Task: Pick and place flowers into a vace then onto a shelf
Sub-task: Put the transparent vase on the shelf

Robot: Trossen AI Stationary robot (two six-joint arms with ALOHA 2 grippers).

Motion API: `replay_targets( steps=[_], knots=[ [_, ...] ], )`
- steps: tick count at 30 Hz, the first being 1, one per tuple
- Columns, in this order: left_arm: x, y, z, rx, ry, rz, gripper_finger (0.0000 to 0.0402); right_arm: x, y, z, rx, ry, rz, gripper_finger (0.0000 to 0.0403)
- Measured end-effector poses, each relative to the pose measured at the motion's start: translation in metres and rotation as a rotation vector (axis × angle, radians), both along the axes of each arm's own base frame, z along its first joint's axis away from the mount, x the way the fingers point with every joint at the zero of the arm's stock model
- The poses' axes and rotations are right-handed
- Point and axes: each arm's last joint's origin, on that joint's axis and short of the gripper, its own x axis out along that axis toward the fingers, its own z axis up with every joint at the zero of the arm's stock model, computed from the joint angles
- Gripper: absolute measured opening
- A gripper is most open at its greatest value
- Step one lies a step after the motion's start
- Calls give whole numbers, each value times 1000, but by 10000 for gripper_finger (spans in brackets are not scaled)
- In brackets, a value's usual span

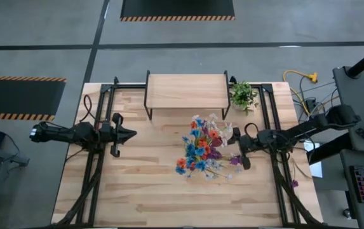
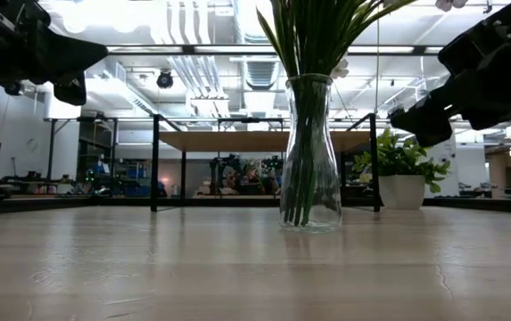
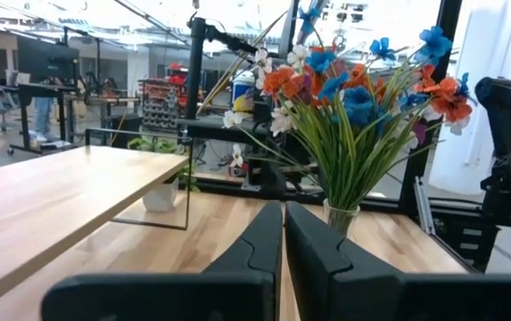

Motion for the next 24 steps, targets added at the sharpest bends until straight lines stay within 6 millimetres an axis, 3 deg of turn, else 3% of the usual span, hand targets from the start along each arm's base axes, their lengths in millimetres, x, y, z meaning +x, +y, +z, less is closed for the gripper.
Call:
replay_targets(
  steps=[6, 13, 24],
  knots=[
    [0, 0, 0, 0, -2, -1, 0, 18, 4, -3, -22, 37, -10, 368],
    [0, 0, 0, -23, -5, -7, 0, 55, 11, -4, -37, 94, 0, 366],
    [0, 0, 0, -23, -5, -10, 0, 83, 17, -13, -23, 48, 51, 365]
  ],
)
